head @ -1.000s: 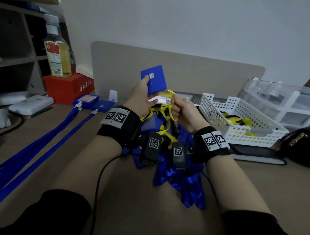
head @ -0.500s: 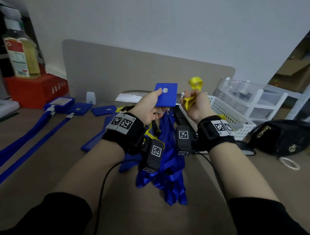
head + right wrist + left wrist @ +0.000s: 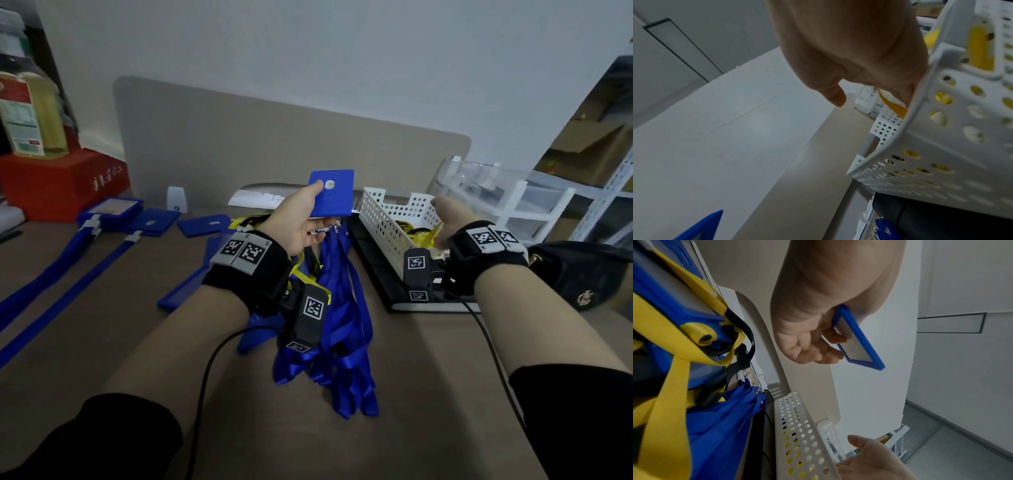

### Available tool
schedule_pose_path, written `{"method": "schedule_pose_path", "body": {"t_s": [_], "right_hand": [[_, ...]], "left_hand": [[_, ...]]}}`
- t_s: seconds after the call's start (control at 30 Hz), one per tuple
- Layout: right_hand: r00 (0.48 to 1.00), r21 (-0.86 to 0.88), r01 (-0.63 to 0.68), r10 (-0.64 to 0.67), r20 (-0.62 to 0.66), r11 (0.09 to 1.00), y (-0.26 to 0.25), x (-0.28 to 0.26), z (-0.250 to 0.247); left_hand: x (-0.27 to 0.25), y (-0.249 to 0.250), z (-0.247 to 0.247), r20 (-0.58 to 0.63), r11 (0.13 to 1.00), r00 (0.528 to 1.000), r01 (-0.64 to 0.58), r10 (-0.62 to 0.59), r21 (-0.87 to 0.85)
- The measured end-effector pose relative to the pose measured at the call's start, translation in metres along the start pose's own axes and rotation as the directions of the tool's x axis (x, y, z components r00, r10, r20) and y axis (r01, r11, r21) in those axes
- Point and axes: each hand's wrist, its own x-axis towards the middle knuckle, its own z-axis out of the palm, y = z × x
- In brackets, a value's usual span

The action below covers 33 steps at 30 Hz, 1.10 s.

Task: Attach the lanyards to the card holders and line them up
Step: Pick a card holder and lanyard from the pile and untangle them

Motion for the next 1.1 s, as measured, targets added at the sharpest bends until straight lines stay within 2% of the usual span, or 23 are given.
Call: {"method": "schedule_pose_path", "body": {"t_s": [0.03,0.13,0.17,0.2,0.23,0.27,0.3,0.4,0.47,0.53,0.63,0.73,0.8,0.87,1.0,1.07,1.1], "right_hand": [[0.999,-0.036,0.013,-0.012,0.046,0.999,-0.004,-0.009,0.002],[0.995,0.026,-0.046,0.044,0.092,0.999,-0.016,-0.017,0.015],[0.995,-0.059,-0.032,0.037,0.091,0.998,-0.02,-0.022,0.021],[0.998,-0.106,0.037,-0.031,0.059,0.994,-0.022,-0.017,0.025],[0.997,-0.11,0.057,-0.051,0.052,0.992,-0.026,-0.028,0.03],[0.995,-0.099,0.085,-0.079,0.064,0.991,-0.027,-0.031,0.035],[0.997,-0.063,0.044,-0.04,0.065,0.997,-0.031,-0.04,0.041],[0.98,-0.018,0.099,-0.094,0.175,0.995,-0.03,-0.032,0.065],[0.976,0.066,0.06,-0.073,0.206,0.996,-0.033,-0.035,0.079],[0.966,0.005,0.057,-0.056,0.253,0.998,-0.032,-0.028,0.094],[0.947,-0.201,0.079,-0.011,0.32,0.976,-0.031,-0.014,0.119],[0.917,-0.446,0.175,0.019,0.398,0.878,-0.032,0.005,0.147],[0.885,-0.527,0.244,0.036,0.464,0.814,-0.033,0.012,0.162],[0.864,-0.636,0.328,0.051,0.501,0.698,-0.031,0.019,0.176],[0.832,-0.712,0.406,0.089,0.547,0.573,-0.028,0.028,0.201],[0.845,-0.764,0.467,0.032,0.535,0.445,-0.021,0.035,0.205],[0.853,-0.779,0.472,0.01,0.522,0.414,-0.019,0.038,0.206]], "left_hand": [[0.0,-0.001,0.0,-0.001,1.0,1.0,-0.002,0.002,-0.006],[-0.001,-0.002,0.001,0.011,0.999,1.0,-0.004,0.004,-0.034],[-0.001,-0.003,0.0,0.016,0.999,1.0,-0.002,0.003,-0.04],[-0.001,-0.003,0.0,0.017,0.999,1.0,0.0,0.001,-0.045],[-0.002,-0.003,-0.001,0.014,0.999,1.0,0.001,0.0,-0.048],[-0.001,-0.004,-0.002,0.008,0.999,1.0,0.001,-0.001,-0.05],[0.0,-0.004,-0.004,0.004,0.999,1.0,0.002,-0.002,-0.051],[0.004,-0.004,-0.009,-0.005,0.999,1.0,0.009,-0.009,-0.053],[0.01,-0.003,-0.013,-0.025,0.998,1.0,0.009,-0.011,-0.067],[0.017,-0.003,-0.019,-0.059,0.996,0.998,-0.006,0.0,-0.089],[0.029,-0.002,-0.03,-0.111,0.993,0.994,-0.023,0.011,-0.112],[0.041,-0.001,-0.042,-0.123,0.991,0.992,-0.032,0.016,-0.13],[0.048,0.002,-0.049,-0.125,0.99,0.992,-0.03,0.013,-0.141],[0.054,0.004,-0.054,-0.143,0.989,0.99,-0.029,0.008,-0.146],[0.062,0.005,-0.064,-0.169,0.99,0.986,-0.029,0.005,-0.138],[0.063,0.005,-0.069,-0.168,0.993,0.986,-0.026,0.007,-0.112],[0.064,0.005,-0.072,-0.169,0.995,0.986,-0.025,0.008,-0.098]]}}
